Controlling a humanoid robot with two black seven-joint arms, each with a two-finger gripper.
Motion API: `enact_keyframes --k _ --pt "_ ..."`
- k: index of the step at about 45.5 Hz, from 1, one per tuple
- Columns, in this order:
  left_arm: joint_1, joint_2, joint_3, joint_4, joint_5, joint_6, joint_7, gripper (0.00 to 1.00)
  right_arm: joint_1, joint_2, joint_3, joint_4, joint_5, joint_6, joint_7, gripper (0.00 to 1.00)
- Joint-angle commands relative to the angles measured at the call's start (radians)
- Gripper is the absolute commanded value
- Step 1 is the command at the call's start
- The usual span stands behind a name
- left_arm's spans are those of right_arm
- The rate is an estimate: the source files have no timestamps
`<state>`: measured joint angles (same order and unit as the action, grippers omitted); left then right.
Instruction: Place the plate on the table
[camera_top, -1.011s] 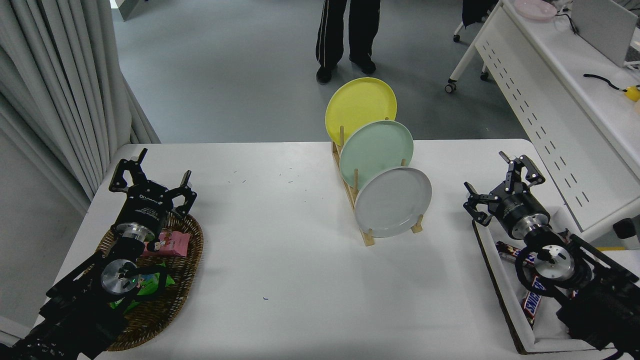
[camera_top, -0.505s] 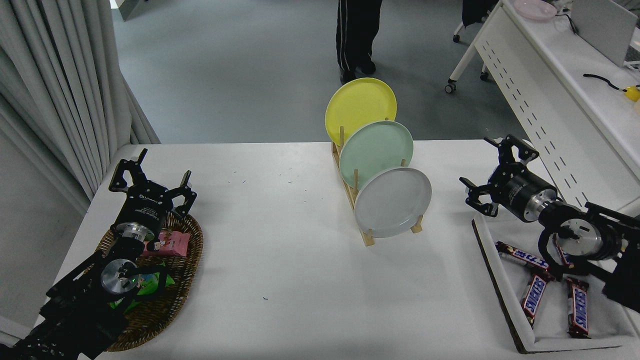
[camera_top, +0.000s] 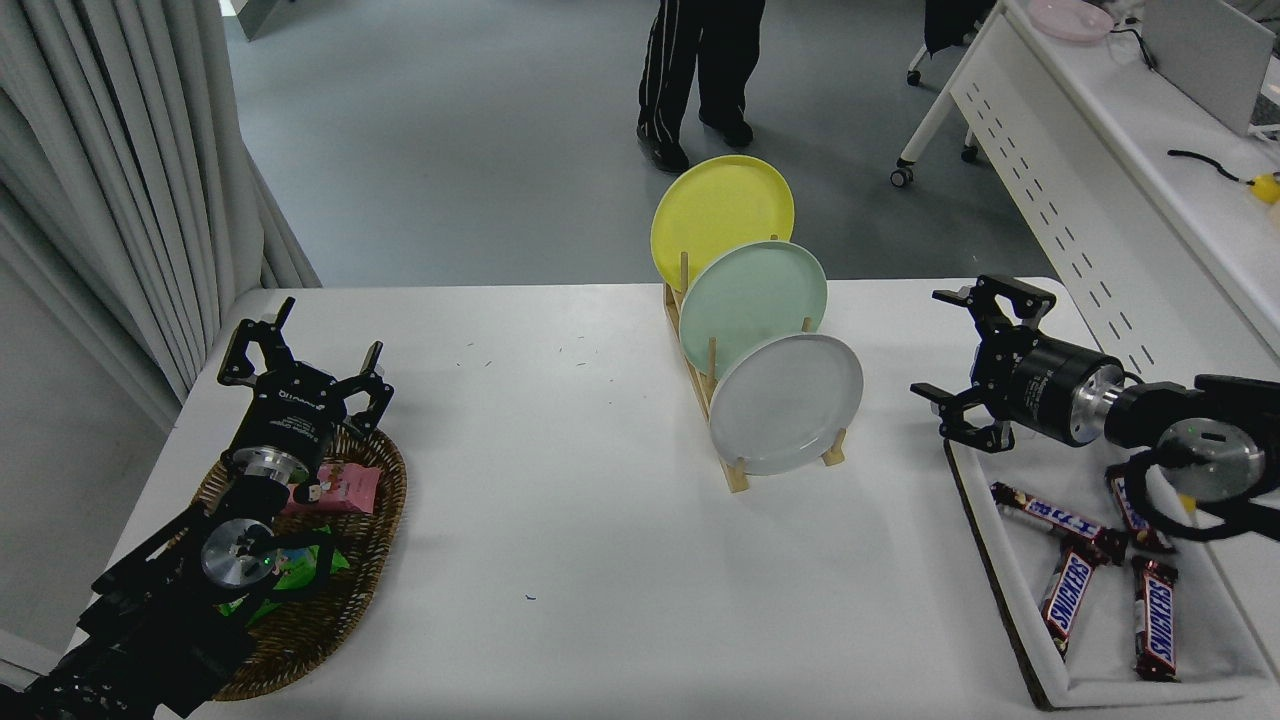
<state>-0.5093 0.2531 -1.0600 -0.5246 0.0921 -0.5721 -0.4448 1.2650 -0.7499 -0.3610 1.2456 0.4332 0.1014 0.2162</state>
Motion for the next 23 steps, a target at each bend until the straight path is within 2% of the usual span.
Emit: enact_keyframes --k 1,6,12,15,23 --pt "0.000 0.000 0.000 0.000 0.000 0.000 0.000 1.00 0.051 0.047 -0.001 0.035 -0.002 -0.138 -0.026 1.00" --pt "0.000 0.000 0.000 0.000 0.000 0.000 0.000 1.00 0.054 0.083 0.034 0.029 0.004 -0.213 -0.037 1.00" --pt "0.000 0.000 0.000 0.000 0.000 0.000 0.000 1.00 0.037 0.096 0.097 0.023 -0.001 -0.305 -0.106 1.00" --pt "0.000 0.000 0.000 0.000 0.000 0.000 0.000 1.00 0.025 0.119 0.125 0.020 -0.008 -0.327 -0.162 1.00" --pt "0.000 0.000 0.000 0.000 0.000 0.000 0.000 1.00 0.022 0.164 0.126 0.020 -0.039 -0.351 -0.219 1.00"
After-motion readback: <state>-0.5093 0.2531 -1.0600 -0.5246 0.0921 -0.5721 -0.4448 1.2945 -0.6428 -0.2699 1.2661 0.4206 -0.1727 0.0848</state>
